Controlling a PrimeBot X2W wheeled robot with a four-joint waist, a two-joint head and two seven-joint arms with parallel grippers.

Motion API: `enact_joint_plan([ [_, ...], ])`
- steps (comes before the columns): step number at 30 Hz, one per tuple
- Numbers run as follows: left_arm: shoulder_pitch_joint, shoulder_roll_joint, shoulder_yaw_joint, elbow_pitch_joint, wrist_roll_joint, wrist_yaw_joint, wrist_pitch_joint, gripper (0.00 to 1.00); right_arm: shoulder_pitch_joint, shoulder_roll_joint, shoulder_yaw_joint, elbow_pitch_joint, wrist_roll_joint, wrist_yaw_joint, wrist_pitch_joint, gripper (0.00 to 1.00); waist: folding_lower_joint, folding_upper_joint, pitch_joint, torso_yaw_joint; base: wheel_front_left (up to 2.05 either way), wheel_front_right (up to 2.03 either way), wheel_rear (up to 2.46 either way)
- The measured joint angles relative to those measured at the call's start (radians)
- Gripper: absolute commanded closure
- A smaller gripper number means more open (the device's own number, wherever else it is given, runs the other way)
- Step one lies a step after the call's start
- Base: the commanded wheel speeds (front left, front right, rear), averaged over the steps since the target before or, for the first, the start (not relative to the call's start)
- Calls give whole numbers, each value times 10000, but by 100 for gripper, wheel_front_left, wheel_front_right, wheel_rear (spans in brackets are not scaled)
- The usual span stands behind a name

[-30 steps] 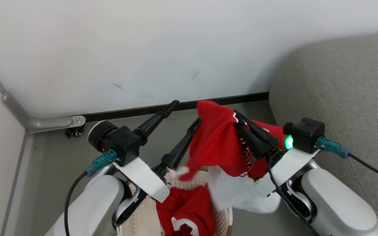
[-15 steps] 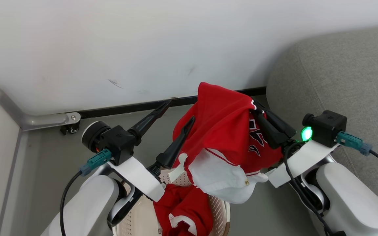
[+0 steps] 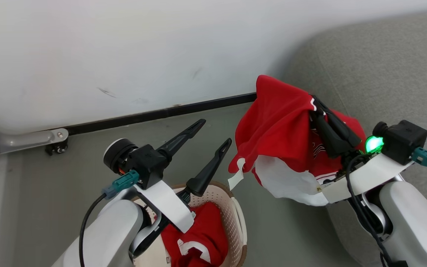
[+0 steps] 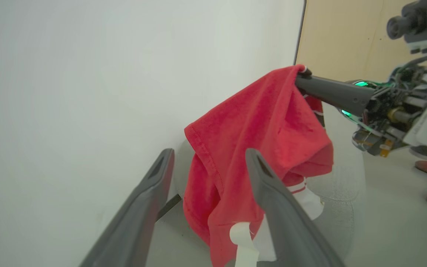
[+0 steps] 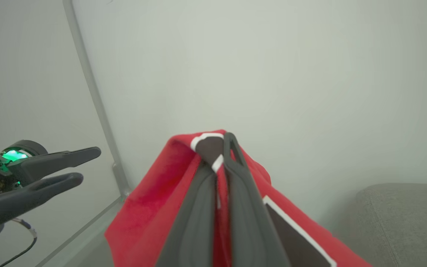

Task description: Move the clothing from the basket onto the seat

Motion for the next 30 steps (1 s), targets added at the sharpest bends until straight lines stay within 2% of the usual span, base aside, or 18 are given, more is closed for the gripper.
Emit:
enact_joint_plan([
  [18,-565,10,-652,132,-245,0,88,0,701,207,-1022,-1080,-470,0,0,100,0,0,408,-1489,0,0,0],
  [30,-853,311,-773,249,-249,0,173,0,1064,506,-1461,-1455,-635,0,0,100,0,0,716,-2595,0,0,0],
])
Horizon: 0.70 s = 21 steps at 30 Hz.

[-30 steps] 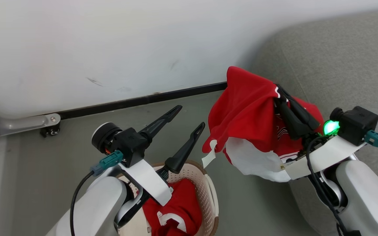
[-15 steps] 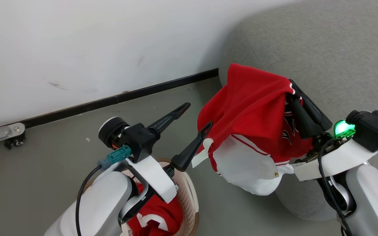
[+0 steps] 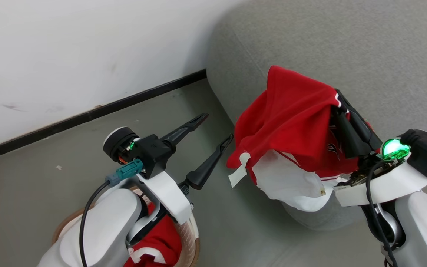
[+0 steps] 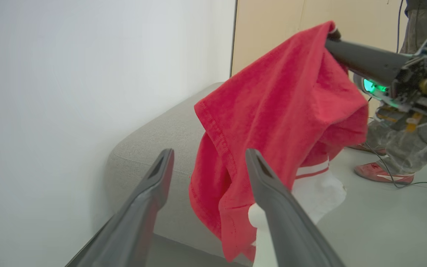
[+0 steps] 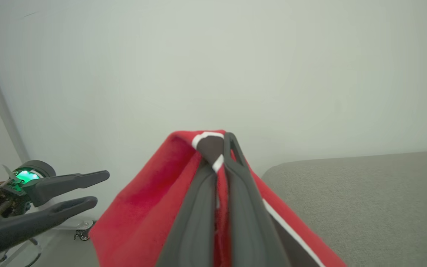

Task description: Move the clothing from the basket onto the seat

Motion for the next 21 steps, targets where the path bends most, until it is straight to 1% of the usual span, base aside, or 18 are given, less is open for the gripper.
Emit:
enact_joint_plan([
  [7,-70,180,46,6,0,0,10,0,0,38,-153,-90,2,0,0,100,0,0,175,-563,0,0,0],
  [14,-70,397,171,-59,2,6,142,0,-96,58,-366,-65,12,0,0,100,0,0,400,-969,0,0,0],
  [17,-69,506,215,-155,6,67,222,0,-308,-25,-491,12,33,0,0,100,0,0,536,-1080,0,0,0],
  [21,-67,637,278,-313,23,155,353,0,-925,-291,-800,117,40,0,0,100,0,0,748,-1156,0,0,0],
])
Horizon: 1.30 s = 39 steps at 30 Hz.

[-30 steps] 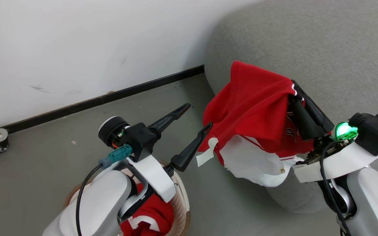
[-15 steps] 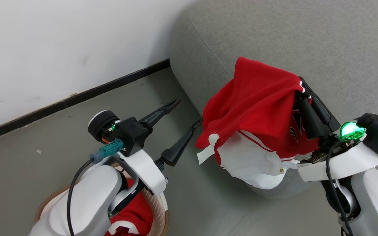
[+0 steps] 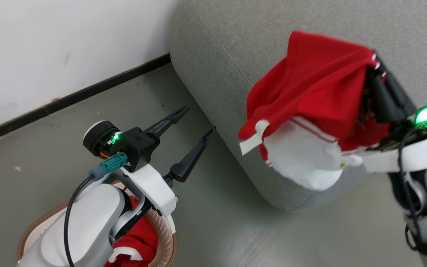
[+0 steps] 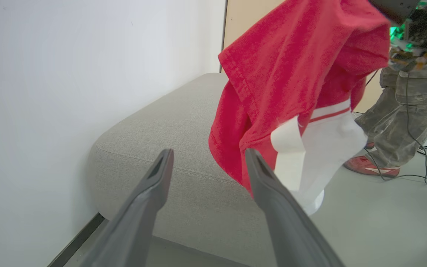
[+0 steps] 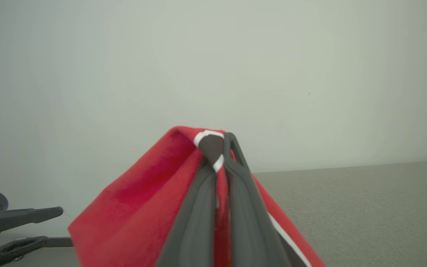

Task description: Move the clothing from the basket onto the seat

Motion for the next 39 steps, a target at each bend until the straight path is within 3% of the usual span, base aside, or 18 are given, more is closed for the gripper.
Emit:
enact_joint_plan([
  [25,-26,721,165,-1340,249,426,980,0,-3892,-1875,-1896,2077,1035,0,-2,100,0,0,1779,407,0,0,0],
  [39,-212,1106,190,-1967,332,512,1603,0,-4943,-2652,-2213,3530,1480,2,-2,100,0,0,2748,632,0,0,0],
])
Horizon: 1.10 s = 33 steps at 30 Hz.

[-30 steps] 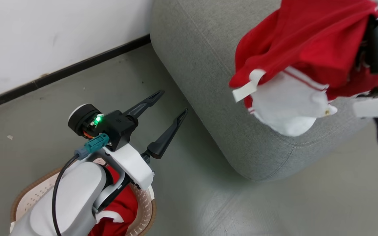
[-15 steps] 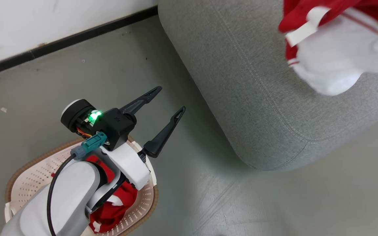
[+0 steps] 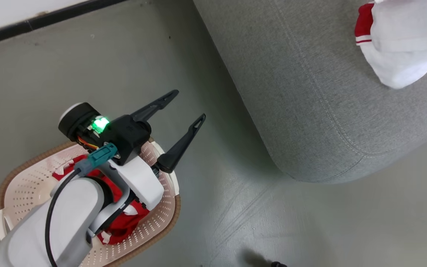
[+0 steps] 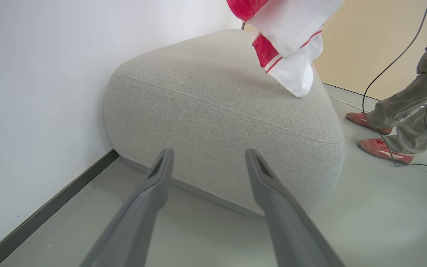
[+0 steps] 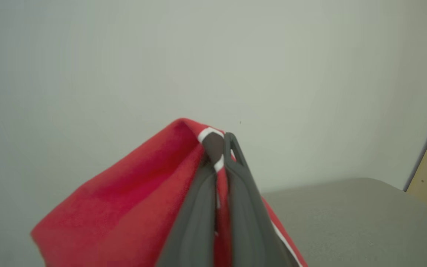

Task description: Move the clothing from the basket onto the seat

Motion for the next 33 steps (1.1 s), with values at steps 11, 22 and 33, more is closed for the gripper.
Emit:
enact_joint_plan([
  [11,-310,238,105,-502,94,38,353,0,78,750,-44,2253,192,0,19,100,0,0,853,175,0,0,0],
  [22,-473,493,190,-784,270,38,556,0,100,1492,-414,4220,439,0,556,100,0,0,1451,349,0,0,0],
  [33,-646,564,245,-855,288,36,610,0,-159,1626,-627,4986,362,0,909,0,0,0,1690,439,0,0,0],
])
